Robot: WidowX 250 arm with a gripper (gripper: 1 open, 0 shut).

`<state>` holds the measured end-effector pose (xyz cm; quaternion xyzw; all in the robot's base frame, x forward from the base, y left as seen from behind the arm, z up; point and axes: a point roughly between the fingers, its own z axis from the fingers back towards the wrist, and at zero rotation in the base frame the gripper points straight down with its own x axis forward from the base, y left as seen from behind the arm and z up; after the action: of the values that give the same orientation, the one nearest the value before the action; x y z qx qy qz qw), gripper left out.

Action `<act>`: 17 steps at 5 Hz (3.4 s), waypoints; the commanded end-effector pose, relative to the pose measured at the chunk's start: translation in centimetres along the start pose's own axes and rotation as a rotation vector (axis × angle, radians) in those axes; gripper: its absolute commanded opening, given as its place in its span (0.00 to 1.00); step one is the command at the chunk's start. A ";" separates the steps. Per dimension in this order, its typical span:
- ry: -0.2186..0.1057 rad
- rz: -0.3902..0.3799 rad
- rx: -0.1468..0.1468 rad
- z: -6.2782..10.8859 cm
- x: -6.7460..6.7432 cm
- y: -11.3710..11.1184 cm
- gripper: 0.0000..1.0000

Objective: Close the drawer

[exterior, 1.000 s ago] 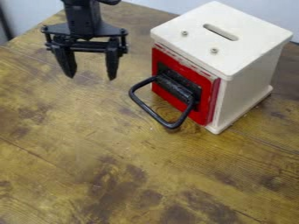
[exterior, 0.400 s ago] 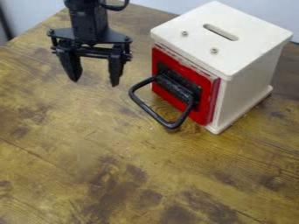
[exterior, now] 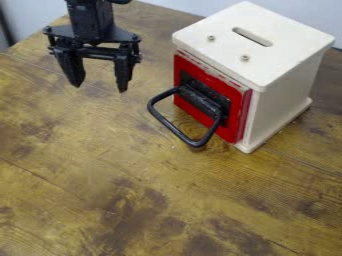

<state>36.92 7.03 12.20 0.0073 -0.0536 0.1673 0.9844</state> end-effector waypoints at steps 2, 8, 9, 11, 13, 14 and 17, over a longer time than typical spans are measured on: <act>-0.105 0.009 -0.010 4.5 0.5 -1.9 1.00; -0.087 0.179 -0.003 3.8 0.8 0.1 1.00; -0.085 0.114 -0.011 3.9 0.6 -1.1 1.00; -0.086 0.116 -0.004 3.9 0.2 -1.2 1.00; -0.097 0.082 -0.020 4.8 0.8 0.4 1.00; -0.113 0.003 -0.031 5.3 0.9 0.1 1.00; -0.113 0.096 -0.001 5.0 0.6 -0.5 1.00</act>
<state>37.12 6.78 13.10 0.0133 -0.0530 0.2192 0.9742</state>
